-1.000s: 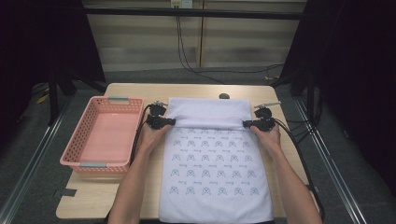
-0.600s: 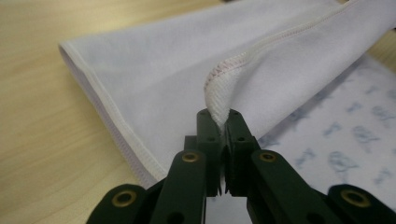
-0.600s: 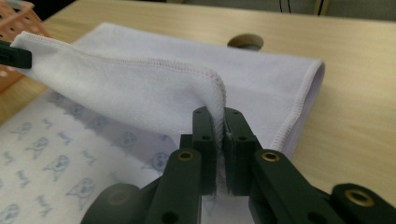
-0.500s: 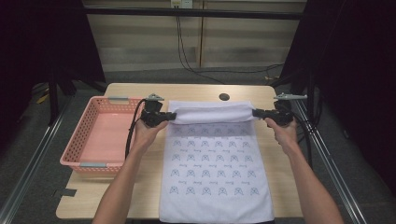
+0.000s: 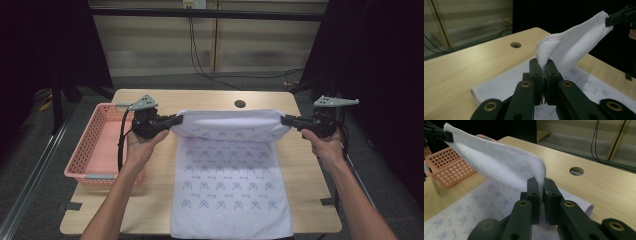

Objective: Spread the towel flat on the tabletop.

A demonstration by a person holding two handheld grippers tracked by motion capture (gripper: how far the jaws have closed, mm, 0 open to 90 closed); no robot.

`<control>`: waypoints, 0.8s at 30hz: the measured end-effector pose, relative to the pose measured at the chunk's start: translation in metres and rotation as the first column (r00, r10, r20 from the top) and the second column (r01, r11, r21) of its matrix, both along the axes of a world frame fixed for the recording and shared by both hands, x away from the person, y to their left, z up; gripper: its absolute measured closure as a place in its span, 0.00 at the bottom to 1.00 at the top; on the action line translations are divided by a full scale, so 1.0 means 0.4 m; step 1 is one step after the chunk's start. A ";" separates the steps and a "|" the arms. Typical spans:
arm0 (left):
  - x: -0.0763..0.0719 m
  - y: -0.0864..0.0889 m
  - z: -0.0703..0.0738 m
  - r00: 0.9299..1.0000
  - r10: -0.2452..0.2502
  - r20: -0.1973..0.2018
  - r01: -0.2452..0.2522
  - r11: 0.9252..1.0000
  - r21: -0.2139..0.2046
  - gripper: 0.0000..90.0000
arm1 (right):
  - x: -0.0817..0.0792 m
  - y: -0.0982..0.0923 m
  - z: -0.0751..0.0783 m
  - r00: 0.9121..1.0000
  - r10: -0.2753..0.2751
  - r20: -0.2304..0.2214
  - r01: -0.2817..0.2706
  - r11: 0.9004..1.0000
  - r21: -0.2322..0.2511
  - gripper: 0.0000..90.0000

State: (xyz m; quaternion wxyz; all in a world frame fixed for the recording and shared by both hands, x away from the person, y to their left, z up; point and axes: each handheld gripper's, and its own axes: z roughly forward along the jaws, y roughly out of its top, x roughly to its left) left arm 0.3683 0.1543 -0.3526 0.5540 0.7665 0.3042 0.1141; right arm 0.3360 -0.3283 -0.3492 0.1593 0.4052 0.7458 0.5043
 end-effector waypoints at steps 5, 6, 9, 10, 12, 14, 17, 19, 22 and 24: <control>-0.051 0.018 0.047 0.999 -0.017 0.029 0.017 1.000 -0.001 0.97 | -0.061 0.004 0.047 0.999 0.021 0.042 -0.023 0.999 0.045 0.94; -0.063 0.023 0.055 0.999 -0.024 0.038 0.024 1.000 -0.006 0.97 | -0.076 0.004 0.050 0.998 0.021 0.051 -0.024 0.998 0.054 0.94; -0.103 0.027 0.058 0.998 -0.038 0.051 0.037 0.999 0.012 0.97 | -0.115 0.007 0.041 0.998 0.037 0.057 -0.041 0.997 0.062 0.94; -0.117 0.028 0.051 0.998 -0.050 0.046 0.049 0.999 0.023 0.97 | -0.131 0.010 0.032 0.998 0.041 0.057 -0.044 0.998 0.050 0.94; -0.143 0.029 0.023 0.997 -0.070 0.024 0.069 0.997 0.036 0.97 | -0.159 0.008 0.007 0.998 0.051 0.045 -0.054 0.997 0.049 0.94; -0.164 0.028 -0.020 0.996 -0.085 -0.006 0.085 0.995 0.054 0.97 | -0.184 0.004 -0.027 0.998 0.059 0.030 -0.061 0.997 0.043 0.94; -0.193 0.023 -0.093 0.992 -0.105 -0.069 0.110 0.991 0.071 0.96 | -0.217 0.002 -0.097 0.998 0.065 -0.021 -0.065 0.998 0.024 0.94; -0.208 0.024 -0.142 0.987 -0.117 -0.110 0.128 0.987 0.098 0.96 | -0.234 0.004 -0.146 0.995 0.070 -0.066 -0.069 0.998 0.015 0.93; -0.222 0.031 -0.201 0.977 -0.116 -0.177 0.136 0.986 0.101 0.96 | -0.259 0.011 -0.209 0.988 0.095 -0.122 -0.096 0.995 -0.001 0.93; -0.236 0.033 -0.230 0.971 -0.121 -0.204 0.143 0.985 0.095 0.96 | -0.276 0.014 -0.236 0.985 0.104 -0.139 -0.106 0.994 -0.007 0.92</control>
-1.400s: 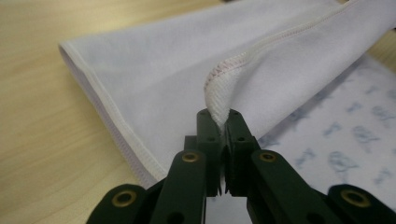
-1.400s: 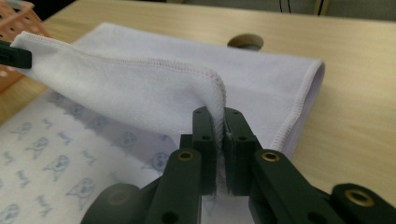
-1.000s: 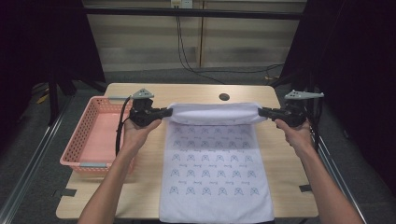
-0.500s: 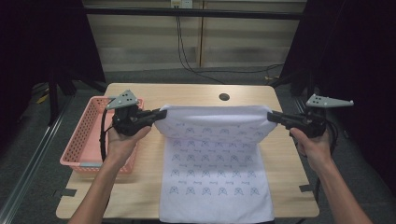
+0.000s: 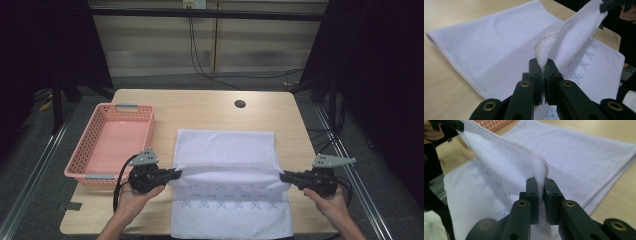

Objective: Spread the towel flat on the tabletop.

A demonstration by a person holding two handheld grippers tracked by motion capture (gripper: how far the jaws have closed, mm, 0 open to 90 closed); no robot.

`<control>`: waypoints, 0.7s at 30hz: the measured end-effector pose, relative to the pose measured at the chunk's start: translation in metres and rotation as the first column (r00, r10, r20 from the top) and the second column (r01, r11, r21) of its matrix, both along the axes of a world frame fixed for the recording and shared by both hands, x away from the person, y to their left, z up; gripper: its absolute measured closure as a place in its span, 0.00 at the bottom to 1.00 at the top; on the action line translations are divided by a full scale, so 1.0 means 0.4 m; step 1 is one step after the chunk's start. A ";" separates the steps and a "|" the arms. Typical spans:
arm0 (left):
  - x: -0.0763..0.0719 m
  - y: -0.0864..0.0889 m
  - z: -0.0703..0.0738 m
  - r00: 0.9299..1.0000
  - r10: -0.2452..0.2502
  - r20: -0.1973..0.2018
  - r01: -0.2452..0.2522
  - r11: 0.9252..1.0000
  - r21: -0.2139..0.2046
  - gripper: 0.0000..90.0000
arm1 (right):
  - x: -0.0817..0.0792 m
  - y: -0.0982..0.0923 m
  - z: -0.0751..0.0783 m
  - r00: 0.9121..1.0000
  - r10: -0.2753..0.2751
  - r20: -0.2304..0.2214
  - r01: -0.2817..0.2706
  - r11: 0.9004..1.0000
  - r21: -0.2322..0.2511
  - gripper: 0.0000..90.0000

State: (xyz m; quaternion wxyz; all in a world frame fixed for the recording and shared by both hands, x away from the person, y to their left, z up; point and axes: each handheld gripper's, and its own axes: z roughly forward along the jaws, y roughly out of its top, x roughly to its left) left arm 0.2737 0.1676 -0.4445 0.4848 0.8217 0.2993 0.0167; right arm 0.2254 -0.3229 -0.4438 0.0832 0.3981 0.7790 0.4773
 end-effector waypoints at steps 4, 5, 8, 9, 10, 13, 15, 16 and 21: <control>-0.043 -0.004 -0.033 0.998 -0.055 -0.028 0.056 0.997 0.048 0.95 | -0.039 -0.002 -0.030 1.000 0.016 -0.022 -0.016 1.000 -0.010 0.92; -0.054 -0.003 -0.039 0.997 -0.066 -0.031 0.068 0.996 0.060 0.94 | -0.050 -0.001 -0.036 0.999 0.023 -0.028 -0.023 1.000 -0.016 0.91; -0.079 0.006 -0.063 0.993 -0.104 -0.057 0.108 0.991 0.084 0.92 | -0.085 0.002 -0.046 0.998 0.047 -0.046 -0.048 0.998 -0.040 0.90; -0.082 0.011 -0.069 0.990 -0.117 -0.078 0.124 0.989 0.081 0.91 | -0.096 0.004 -0.047 0.997 0.060 -0.046 -0.063 0.997 -0.051 0.90; -0.086 0.016 -0.075 0.987 -0.129 -0.096 0.138 0.986 0.092 0.92 | -0.105 0.006 -0.047 0.997 0.066 -0.046 -0.069 0.995 -0.066 0.90; -0.100 0.021 -0.083 0.980 -0.164 -0.116 0.177 0.978 0.111 0.92 | -0.130 0.014 -0.046 0.995 0.083 -0.062 -0.088 0.993 -0.077 0.89; -0.105 0.019 -0.075 0.971 -0.201 -0.126 0.213 0.973 0.091 0.90 | -0.145 0.021 -0.046 0.993 0.097 -0.070 -0.104 0.990 -0.097 0.87; -0.108 0.017 -0.073 0.968 -0.213 -0.131 0.225 0.970 0.087 0.88 | -0.152 0.021 -0.045 0.992 0.100 -0.072 -0.107 0.989 -0.100 0.85; -0.120 0.025 -0.065 0.960 -0.246 -0.137 0.254 0.966 0.044 0.79 | -0.178 0.005 -0.037 0.997 0.066 -0.034 -0.069 0.992 -0.103 0.76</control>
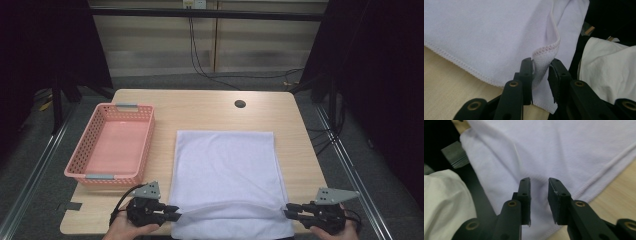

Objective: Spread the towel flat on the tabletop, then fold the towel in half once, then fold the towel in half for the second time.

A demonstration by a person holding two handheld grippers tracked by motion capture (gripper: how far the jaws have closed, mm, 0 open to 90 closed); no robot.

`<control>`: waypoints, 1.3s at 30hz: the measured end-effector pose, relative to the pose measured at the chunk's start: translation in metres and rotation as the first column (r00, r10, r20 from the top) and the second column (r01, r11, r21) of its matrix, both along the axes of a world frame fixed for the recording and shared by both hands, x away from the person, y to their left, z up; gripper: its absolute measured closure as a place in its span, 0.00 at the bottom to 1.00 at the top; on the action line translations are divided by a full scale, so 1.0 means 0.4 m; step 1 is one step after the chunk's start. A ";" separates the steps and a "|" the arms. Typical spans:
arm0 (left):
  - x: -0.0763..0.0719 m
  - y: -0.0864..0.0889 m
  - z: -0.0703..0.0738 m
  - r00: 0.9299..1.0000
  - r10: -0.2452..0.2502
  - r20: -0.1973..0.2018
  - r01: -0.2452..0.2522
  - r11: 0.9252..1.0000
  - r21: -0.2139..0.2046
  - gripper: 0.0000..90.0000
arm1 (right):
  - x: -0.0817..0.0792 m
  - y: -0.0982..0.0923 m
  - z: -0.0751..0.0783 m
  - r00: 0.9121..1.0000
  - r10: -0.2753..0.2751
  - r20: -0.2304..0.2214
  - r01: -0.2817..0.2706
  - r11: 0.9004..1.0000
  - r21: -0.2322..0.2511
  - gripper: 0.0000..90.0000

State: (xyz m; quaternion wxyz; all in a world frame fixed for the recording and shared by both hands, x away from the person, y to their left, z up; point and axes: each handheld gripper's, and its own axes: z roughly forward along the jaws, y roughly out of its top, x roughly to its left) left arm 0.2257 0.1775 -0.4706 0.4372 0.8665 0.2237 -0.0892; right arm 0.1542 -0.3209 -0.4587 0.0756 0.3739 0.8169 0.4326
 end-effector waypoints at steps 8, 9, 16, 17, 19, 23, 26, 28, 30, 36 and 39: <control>0.053 0.023 0.022 0.999 0.038 0.024 -0.035 0.994 -0.106 0.69 | 0.077 -0.012 -0.004 0.996 -0.091 0.003 0.091 0.996 0.004 0.66; 0.065 0.022 0.024 0.998 0.049 0.031 -0.045 0.992 -0.118 0.69 | 0.094 -0.006 -0.005 0.996 -0.084 0.003 0.084 0.996 -0.002 0.66; 0.177 -0.042 -0.007 0.988 0.145 0.052 -0.145 0.989 0.004 0.73 | 0.229 0.049 -0.039 0.997 -0.064 -0.031 0.062 0.996 -0.062 0.61; 0.193 -0.052 -0.016 0.987 0.150 0.058 -0.152 0.988 0.028 0.74 | 0.248 0.054 -0.047 0.997 -0.065 -0.039 0.063 0.995 -0.071 0.61; 0.220 -0.062 -0.033 0.980 0.191 0.058 -0.193 0.980 0.042 0.74 | 0.278 0.060 -0.060 0.995 -0.085 -0.049 0.081 0.994 -0.079 0.60; 0.258 -0.068 -0.064 0.972 0.231 0.037 -0.233 0.968 0.092 0.73 | 0.311 0.069 -0.084 0.992 -0.111 -0.057 0.103 0.986 -0.130 0.59; 0.255 -0.074 -0.071 0.972 0.231 0.050 -0.235 0.966 0.109 0.77 | 0.306 0.073 -0.098 0.994 -0.101 -0.040 0.094 0.983 -0.158 0.59; 0.243 -0.076 -0.074 0.970 0.236 0.053 -0.240 0.966 0.099 0.77 | 0.295 0.073 -0.098 0.993 -0.110 -0.033 0.103 0.980 -0.169 0.62; 0.226 -0.083 -0.071 0.973 0.219 0.076 -0.227 0.967 0.115 0.79 | 0.284 0.073 -0.097 0.994 -0.108 -0.022 0.102 0.978 -0.183 0.62; 0.188 -0.094 -0.070 0.981 0.182 0.063 -0.188 0.976 0.109 0.78 | 0.248 0.046 -0.095 0.993 -0.111 -0.034 0.104 0.979 -0.173 0.68; 0.175 -0.100 -0.068 0.983 0.171 0.065 -0.178 0.977 0.117 0.77 | 0.234 0.030 -0.095 0.992 -0.116 -0.052 0.107 0.983 -0.151 0.70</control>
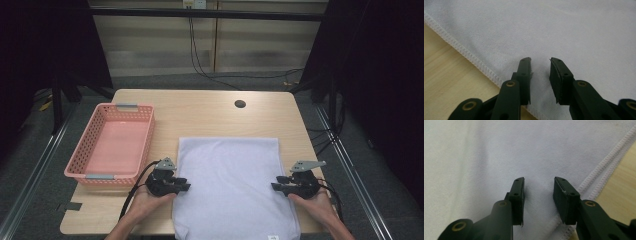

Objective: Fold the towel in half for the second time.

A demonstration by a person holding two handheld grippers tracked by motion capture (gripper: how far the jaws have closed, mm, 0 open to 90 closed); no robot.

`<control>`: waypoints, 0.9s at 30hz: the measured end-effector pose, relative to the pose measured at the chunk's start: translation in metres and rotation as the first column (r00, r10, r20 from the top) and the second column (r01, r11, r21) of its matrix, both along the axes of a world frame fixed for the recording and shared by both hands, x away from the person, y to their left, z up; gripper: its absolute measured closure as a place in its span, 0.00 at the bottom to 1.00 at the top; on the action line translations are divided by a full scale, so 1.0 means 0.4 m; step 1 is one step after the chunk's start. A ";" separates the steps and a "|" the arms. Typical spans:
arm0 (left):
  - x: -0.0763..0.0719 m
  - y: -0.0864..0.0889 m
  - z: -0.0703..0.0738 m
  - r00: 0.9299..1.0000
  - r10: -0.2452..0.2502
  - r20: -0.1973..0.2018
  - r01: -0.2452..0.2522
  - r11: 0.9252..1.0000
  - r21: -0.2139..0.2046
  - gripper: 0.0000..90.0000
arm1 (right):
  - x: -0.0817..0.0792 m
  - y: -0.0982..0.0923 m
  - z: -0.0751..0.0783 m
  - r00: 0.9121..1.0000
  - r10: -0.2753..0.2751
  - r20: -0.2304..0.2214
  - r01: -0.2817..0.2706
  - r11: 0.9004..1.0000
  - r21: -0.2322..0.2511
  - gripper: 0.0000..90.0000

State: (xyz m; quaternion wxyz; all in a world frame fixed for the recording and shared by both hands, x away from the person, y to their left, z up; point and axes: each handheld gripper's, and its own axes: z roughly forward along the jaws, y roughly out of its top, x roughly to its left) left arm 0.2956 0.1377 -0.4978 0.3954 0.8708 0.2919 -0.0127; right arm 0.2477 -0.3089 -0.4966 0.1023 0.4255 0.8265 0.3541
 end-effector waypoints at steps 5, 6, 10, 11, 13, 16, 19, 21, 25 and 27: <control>-0.021 -0.008 0.003 1.000 -0.024 -0.010 0.024 1.000 0.006 0.76 | -0.024 -0.007 0.003 1.000 0.003 -0.007 -0.003 1.000 -0.011 0.70; -0.027 -0.008 0.003 1.000 -0.027 -0.008 0.027 1.000 0.004 0.76 | -0.029 -0.007 0.005 1.000 -0.001 -0.018 0.001 1.000 -0.011 0.70; -0.049 -0.006 0.005 0.999 -0.046 -0.028 0.046 0.999 0.001 0.76 | -0.045 -0.013 0.006 1.000 0.005 -0.022 -0.006 1.000 -0.004 0.70; -0.054 -0.007 0.006 0.998 -0.052 -0.031 0.052 0.999 0.004 0.76 | -0.051 -0.014 0.007 1.000 0.013 -0.027 -0.013 1.000 -0.008 0.70; -0.068 -0.009 0.007 0.997 -0.065 -0.034 0.066 0.998 0.003 0.76 | -0.067 -0.015 0.009 0.999 0.011 -0.035 -0.011 1.000 -0.008 0.70; -0.091 -0.009 0.009 0.995 -0.088 -0.047 0.089 0.996 0.004 0.75 | -0.093 -0.018 0.013 0.998 0.020 -0.053 -0.020 1.000 -0.005 0.70; -0.119 0.001 0.009 0.993 -0.102 -0.056 0.102 0.995 -0.007 0.74 | -0.111 -0.024 0.015 0.997 0.033 -0.070 -0.033 0.999 0.001 0.70; -0.135 0.008 0.011 0.992 -0.119 -0.046 0.119 0.993 0.000 0.73 | -0.115 -0.024 0.017 0.996 0.043 -0.072 -0.043 0.999 -0.003 0.69; -0.123 -0.006 0.020 0.989 -0.142 -0.035 0.143 0.990 0.003 0.70 | -0.100 -0.023 0.021 0.997 0.035 -0.068 -0.034 0.999 0.016 0.64; -0.092 -0.015 0.031 0.994 -0.112 -0.009 0.112 0.994 0.001 0.70 | -0.079 -0.020 0.031 1.000 0.016 -0.024 -0.016 1.000 -0.008 0.63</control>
